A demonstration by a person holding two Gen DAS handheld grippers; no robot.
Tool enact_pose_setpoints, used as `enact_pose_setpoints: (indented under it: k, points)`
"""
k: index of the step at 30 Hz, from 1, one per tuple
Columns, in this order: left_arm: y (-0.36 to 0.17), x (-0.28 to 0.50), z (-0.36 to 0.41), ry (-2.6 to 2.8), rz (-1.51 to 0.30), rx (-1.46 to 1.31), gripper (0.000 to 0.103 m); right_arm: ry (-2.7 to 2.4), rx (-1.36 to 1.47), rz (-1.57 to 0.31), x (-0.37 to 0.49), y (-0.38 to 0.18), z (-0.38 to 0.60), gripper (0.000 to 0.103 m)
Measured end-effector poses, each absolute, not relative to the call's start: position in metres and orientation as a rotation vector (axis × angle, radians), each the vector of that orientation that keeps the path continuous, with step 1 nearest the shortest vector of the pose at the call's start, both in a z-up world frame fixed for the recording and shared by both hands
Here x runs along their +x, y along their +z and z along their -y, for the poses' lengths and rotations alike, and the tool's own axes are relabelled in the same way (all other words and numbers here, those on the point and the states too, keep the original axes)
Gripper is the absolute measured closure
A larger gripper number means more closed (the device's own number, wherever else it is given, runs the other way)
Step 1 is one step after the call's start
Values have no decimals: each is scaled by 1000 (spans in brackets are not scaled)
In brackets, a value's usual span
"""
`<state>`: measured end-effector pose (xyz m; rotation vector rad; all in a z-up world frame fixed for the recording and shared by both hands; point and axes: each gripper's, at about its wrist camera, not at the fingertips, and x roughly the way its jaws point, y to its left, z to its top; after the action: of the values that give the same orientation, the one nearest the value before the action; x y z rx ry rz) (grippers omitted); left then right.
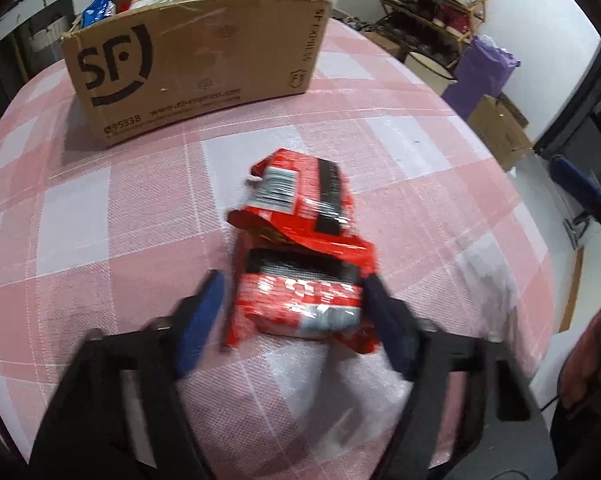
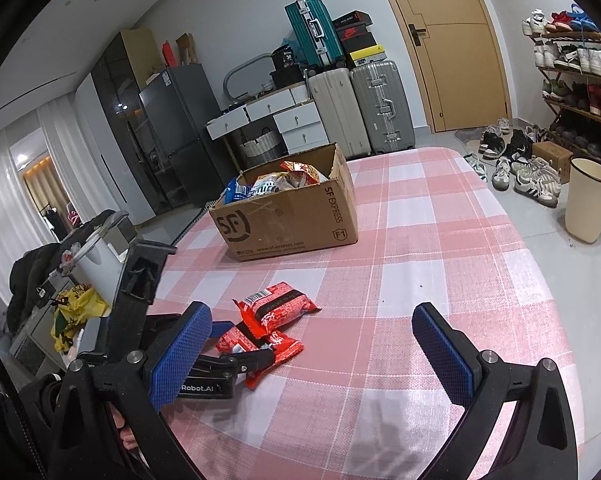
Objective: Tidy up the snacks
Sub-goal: 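Grasp the red candy-bar pack with the left gripper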
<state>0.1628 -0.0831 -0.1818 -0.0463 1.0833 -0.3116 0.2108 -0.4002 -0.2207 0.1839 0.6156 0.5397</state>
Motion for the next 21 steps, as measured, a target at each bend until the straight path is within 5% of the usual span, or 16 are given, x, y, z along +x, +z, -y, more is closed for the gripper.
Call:
enact_pose_setpoints:
  k: [21]
  points:
    - [-152, 111, 25, -287, -1024, -92, 56, 551, 138, -625, 200, -209, 375, 1]
